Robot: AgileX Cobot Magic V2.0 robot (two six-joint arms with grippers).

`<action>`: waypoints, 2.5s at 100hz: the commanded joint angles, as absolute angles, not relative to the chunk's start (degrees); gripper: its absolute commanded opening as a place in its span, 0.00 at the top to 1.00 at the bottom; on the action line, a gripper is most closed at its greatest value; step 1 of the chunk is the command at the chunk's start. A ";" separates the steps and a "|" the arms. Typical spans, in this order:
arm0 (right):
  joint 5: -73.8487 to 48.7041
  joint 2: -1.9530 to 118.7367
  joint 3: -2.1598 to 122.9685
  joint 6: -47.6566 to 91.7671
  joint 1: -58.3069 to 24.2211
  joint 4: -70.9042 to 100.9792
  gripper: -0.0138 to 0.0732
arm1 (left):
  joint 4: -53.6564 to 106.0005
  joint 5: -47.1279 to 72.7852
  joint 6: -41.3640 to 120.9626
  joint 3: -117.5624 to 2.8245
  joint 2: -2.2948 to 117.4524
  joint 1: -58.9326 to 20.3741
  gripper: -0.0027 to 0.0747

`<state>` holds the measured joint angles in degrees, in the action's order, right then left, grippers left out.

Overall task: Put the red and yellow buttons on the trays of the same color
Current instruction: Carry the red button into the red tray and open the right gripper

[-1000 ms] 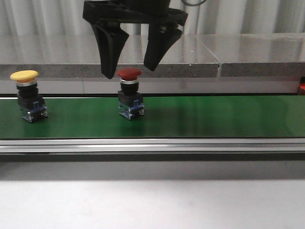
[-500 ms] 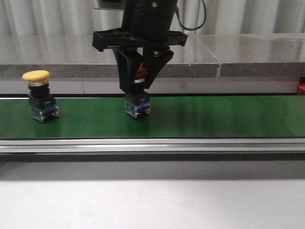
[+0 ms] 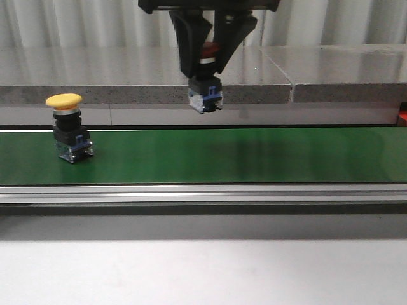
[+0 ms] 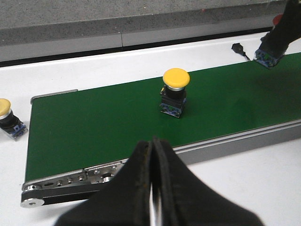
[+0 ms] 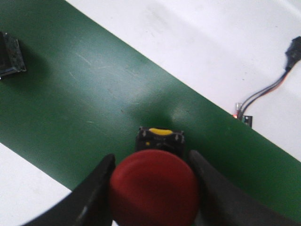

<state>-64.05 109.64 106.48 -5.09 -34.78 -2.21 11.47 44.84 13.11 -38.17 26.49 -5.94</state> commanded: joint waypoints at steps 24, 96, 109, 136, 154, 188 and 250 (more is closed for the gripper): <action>-63.90 101.33 108.27 -7.39 -25.49 -4.44 0.67 | 12.84 41.07 13.04 -39.72 26.95 -6.36 0.99; -65.52 100.68 108.27 -7.39 10.76 -4.44 0.67 | 12.84 41.07 13.04 -39.72 26.95 -6.36 0.99; -64.45 101.43 108.27 -7.93 16.37 -4.38 0.67 | 12.84 41.07 13.04 -39.72 26.95 -6.36 0.99; -63.15 105.22 108.27 -9.94 24.14 -4.07 0.67 | 12.84 41.07 13.04 -39.72 26.95 -6.36 0.99; -60.25 108.90 108.27 -11.79 25.98 -4.02 0.67 | 12.84 41.07 13.04 -39.72 26.95 -6.36 0.99; -52.51 115.02 108.27 -11.86 26.17 -2.99 0.67 | 12.84 41.07 13.04 -39.72 26.95 -6.36 0.99; -47.92 120.82 108.37 -11.90 26.24 -1.20 0.59 | 12.84 41.07 13.04 -39.72 26.95 -6.36 0.99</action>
<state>-50.43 124.19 106.48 -11.69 25.79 -1.54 11.47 44.84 13.11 -38.17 26.49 -5.94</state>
